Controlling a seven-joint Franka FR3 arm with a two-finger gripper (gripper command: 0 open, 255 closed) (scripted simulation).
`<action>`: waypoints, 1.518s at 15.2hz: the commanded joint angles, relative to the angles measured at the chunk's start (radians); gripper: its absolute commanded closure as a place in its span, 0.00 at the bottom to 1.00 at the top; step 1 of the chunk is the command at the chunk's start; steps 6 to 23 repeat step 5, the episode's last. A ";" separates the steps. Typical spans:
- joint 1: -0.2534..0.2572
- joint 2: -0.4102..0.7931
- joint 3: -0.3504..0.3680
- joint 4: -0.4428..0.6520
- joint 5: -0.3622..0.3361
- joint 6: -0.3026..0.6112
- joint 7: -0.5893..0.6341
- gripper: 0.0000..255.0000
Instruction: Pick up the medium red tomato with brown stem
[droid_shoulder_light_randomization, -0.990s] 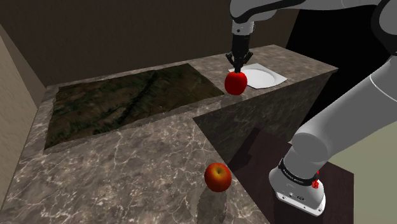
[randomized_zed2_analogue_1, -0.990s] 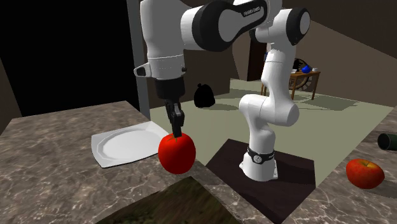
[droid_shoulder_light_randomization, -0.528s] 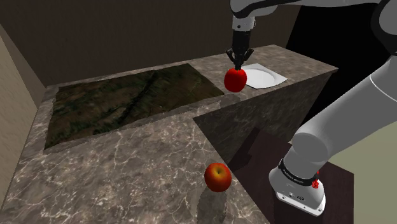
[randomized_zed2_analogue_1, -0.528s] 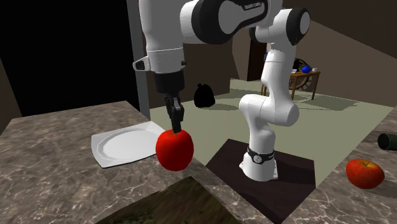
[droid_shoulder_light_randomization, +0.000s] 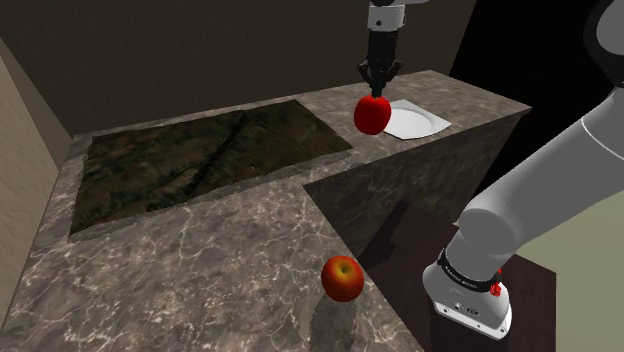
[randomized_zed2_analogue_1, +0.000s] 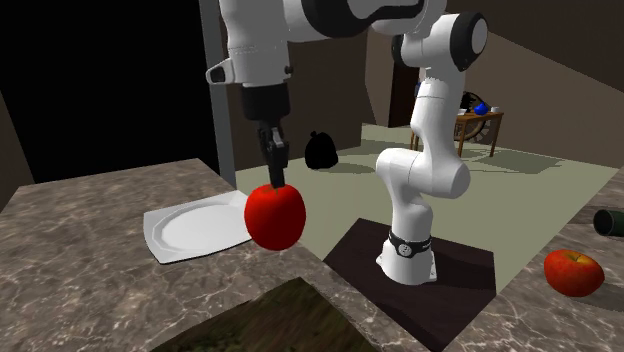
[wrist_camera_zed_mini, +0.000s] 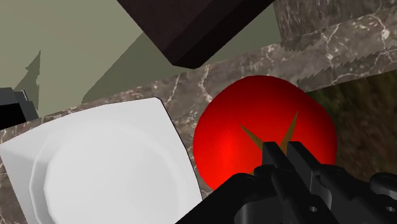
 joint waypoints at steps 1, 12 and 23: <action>-0.001 0.004 -0.001 0.032 0.000 -0.028 -0.003 1.00; 0.000 0.008 -0.001 0.065 0.000 -0.057 -0.003 1.00; 0.000 0.008 -0.001 0.065 0.000 -0.057 -0.003 1.00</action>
